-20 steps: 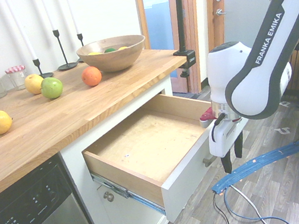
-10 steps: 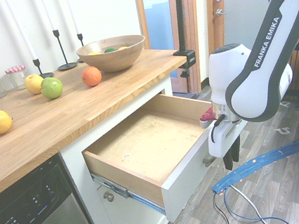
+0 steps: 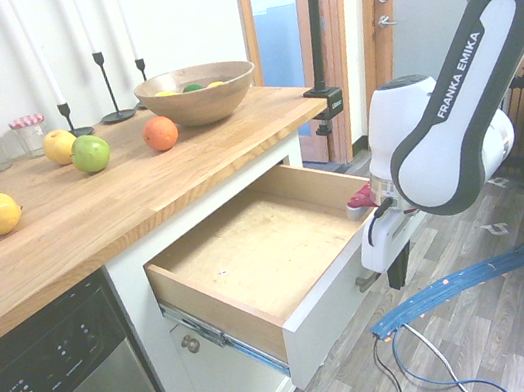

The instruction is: Close the drawer

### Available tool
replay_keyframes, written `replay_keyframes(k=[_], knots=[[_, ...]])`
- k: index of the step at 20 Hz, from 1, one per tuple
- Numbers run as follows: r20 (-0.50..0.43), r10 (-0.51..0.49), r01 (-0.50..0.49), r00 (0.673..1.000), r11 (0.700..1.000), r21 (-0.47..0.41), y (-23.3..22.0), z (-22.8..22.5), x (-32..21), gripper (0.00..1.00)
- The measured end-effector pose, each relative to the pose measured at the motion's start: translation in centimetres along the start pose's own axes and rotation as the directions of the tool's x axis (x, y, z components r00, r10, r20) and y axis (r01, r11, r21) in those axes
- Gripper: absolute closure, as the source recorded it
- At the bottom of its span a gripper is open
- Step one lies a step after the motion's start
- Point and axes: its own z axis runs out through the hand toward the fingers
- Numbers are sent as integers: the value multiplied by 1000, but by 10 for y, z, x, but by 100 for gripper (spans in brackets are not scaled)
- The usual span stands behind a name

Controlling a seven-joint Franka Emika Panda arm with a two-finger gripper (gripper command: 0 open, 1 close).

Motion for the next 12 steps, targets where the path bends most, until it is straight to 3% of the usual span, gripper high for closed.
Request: replay_keyframes(k=[12], knots=[[-47, 16, -13, 999, 998, 69, -32, -10, 25, 100]])
